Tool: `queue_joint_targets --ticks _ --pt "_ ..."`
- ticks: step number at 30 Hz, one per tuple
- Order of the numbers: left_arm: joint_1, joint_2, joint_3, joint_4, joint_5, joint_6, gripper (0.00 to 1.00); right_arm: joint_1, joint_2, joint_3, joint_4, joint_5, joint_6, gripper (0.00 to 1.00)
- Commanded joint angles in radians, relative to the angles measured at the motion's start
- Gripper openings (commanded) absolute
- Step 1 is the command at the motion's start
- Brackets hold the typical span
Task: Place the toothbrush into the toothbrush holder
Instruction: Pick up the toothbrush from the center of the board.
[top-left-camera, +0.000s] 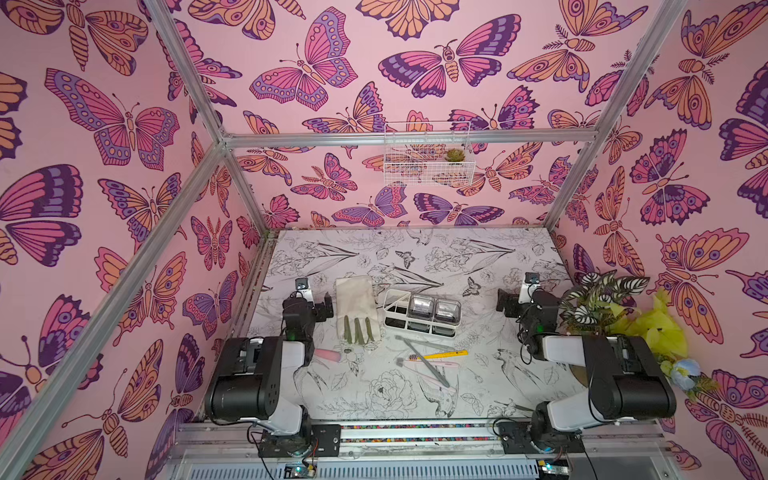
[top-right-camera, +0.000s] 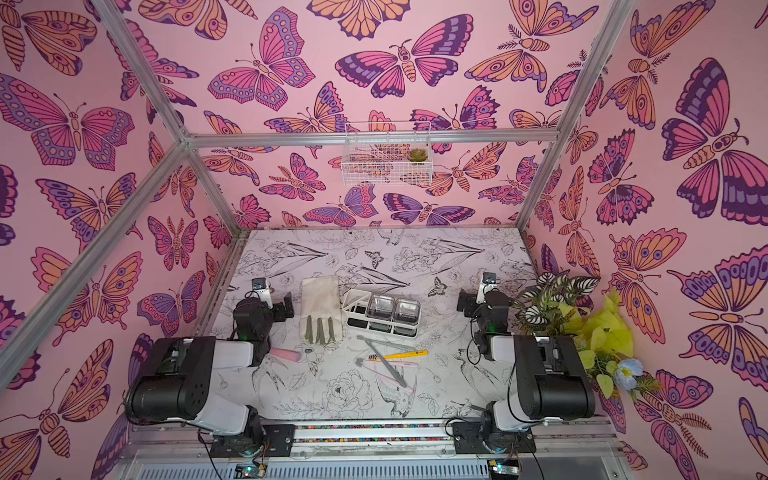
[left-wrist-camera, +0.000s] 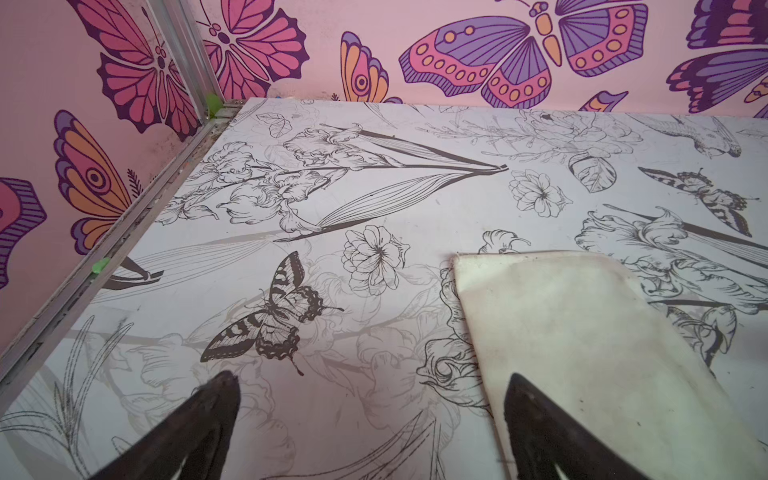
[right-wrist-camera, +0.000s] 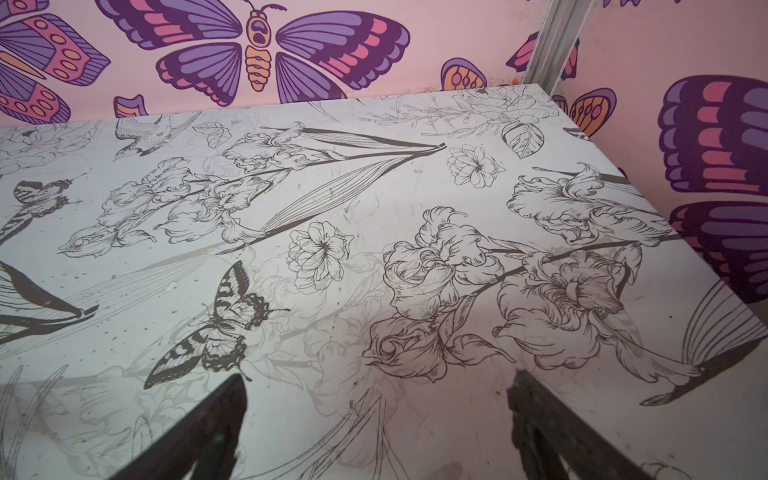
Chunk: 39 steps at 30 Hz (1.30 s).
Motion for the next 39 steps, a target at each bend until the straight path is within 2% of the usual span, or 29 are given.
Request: queue_joint_targets --ticks 1,35,39 --pt "0.004 0.009 0.009 0.017 -0.006 0.010 1.00 0.009 0.010 0.020 0.011 -0.008 -0.005 0.99" --pt "-0.002 0.011 0.013 0.009 -0.002 0.017 1.00 0.009 0.008 0.021 0.009 -0.005 -0.002 0.99" --pt "-0.003 0.010 0.014 0.009 -0.004 0.021 1.00 0.009 -0.026 0.032 -0.016 0.027 0.012 0.99"
